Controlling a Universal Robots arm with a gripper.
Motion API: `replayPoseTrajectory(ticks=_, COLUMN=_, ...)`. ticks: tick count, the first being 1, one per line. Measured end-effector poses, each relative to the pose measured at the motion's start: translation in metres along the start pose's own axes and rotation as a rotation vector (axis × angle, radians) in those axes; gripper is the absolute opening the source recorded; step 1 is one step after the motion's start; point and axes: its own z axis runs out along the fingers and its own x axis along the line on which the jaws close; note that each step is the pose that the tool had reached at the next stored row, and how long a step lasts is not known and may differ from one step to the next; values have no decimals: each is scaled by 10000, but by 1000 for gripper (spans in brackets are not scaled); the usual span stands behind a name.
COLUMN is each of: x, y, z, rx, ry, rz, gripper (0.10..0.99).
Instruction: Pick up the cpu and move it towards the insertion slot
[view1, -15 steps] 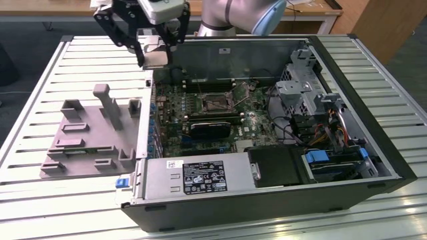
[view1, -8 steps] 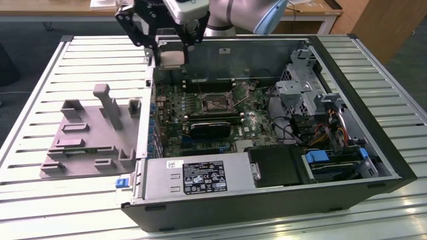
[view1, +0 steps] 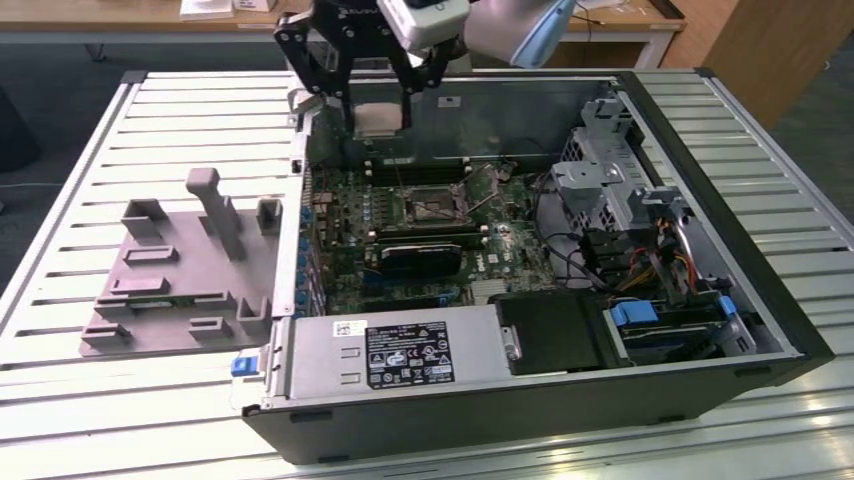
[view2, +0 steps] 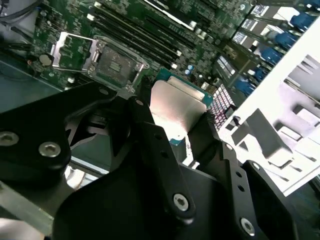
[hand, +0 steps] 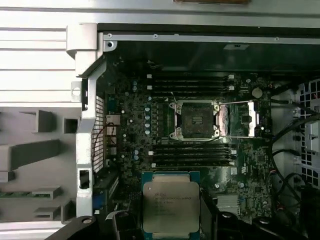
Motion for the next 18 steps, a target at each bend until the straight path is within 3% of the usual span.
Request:
replayPoseTrajectory(ticks=11, x=-274, y=45, z=104, rx=1, ry=3, rz=0, gripper=541)
replayPoseTrajectory(ticks=18, x=-406, y=142, z=179, rx=2, ry=4, rz=1, gripper=541)
